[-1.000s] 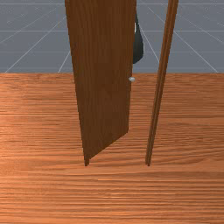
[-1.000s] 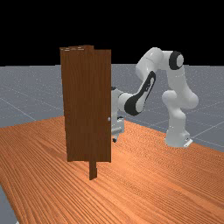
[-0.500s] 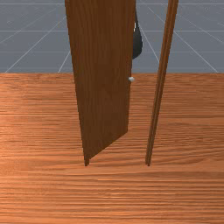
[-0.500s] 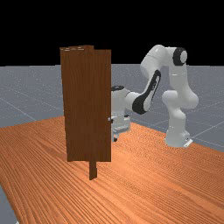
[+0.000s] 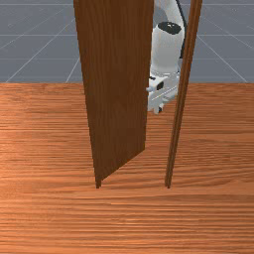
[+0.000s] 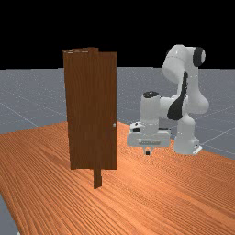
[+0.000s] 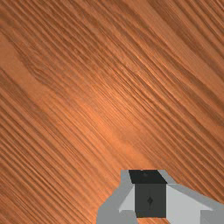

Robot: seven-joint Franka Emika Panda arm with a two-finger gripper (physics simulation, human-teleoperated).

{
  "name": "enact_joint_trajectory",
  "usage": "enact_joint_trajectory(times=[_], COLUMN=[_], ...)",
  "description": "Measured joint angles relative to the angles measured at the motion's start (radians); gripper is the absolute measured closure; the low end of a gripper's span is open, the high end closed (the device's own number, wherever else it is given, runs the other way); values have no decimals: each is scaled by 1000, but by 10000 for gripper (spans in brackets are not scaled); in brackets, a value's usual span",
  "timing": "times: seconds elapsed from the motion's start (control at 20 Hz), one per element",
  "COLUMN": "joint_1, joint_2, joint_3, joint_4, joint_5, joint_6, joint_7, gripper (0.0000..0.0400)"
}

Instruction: Open the door

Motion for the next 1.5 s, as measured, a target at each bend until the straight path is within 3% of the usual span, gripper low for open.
enact_joint_trajectory(times=[0.1, 0.2, 0.25, 0.3, 0.35, 0.45, 0.5, 0.55, 0.65, 0.7, 0.75, 0.85, 1.0, 1.15, 1.5], joint_1=[119, 160, 164, 157, 149, 132, 129, 135, 131, 133, 134, 132, 36, -125, -232], joint_2=[75, 118, 126, 166, 191, 357, 510, 525, 527, 655, 667, 796, 682, 573, 466], joint_3=[34, 81, 97, 111, 114, 113, 111, 83, 81, 88, 76, 86, 115, 131, 226], joint_4=[113, 179, 190, 262, 293, 566, 835, 854, 853, 1090, 1103, 1338, 1115, 925, 738], joint_5=[-6, -42, -53, -37, -69, -83, -91, -68, -68, -79, -69, -83, -99, -101, -90], joint_6=[-45, -69, -70, -140, -105, -208, -318, -329, -329, -430, -437, -536, -431, -342, -284], joint_7=[166, -19, -91, -172, -256, -362, -434, -283, -283, -377, -312, -434, -671, -978, -1465], gripper=[400, 400, 400, 400, 400, 400, 400, 400, 400, 400, 400, 400, 400, 400, 400])
